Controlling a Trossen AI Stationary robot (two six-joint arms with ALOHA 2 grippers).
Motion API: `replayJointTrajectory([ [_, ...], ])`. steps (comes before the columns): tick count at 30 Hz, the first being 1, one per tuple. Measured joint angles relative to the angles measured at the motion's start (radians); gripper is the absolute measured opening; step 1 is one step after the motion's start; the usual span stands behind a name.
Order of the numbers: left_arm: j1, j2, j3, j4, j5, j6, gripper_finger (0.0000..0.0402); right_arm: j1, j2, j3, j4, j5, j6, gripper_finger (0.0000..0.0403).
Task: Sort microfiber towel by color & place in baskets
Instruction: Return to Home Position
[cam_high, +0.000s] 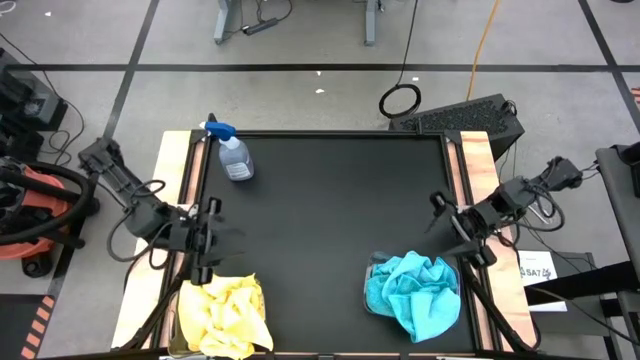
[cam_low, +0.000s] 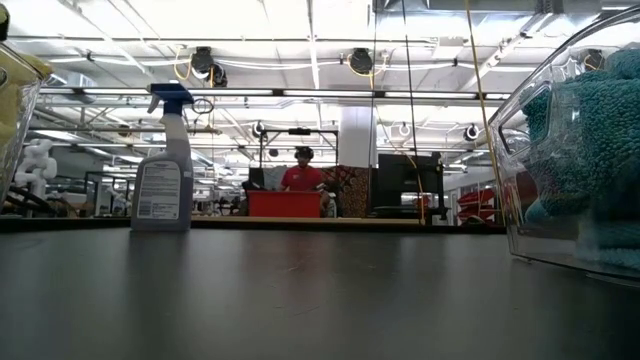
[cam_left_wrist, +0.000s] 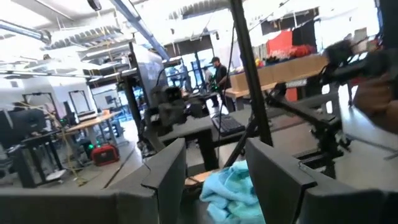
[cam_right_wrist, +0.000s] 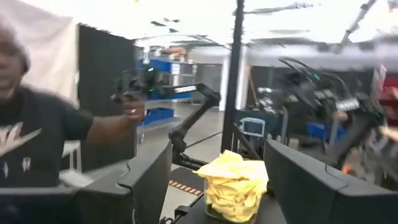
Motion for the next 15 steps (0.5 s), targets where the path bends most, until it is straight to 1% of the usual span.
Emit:
replayJointTrajectory([
  [3,0.03,-0.001,-0.001,-0.062,0.001,0.001,0.0176,0.008,0.04,0.047,-0.053,-0.04,-0.119,0.0247],
  [6,0.061,-0.007,-0.002,-0.14,0.001,-0.009,0.0176,0.008,0.065,0.11,-0.176,-0.046,-0.212,0.0247],
  [8,0.082,-0.007,-0.002,-0.158,0.014,-0.015,0.0176,0.008,0.067,0.154,-0.277,-0.042,-0.254,0.0247],
  [12,0.12,-0.039,-0.003,-0.179,0.069,0.017,0.0176,0.008,0.029,0.209,-0.419,0.065,-0.306,0.0247],
  [15,0.155,-0.093,-0.024,-0.211,0.087,0.019,0.0176,0.007,-0.019,0.21,-0.452,0.1,-0.321,0.0247],
])
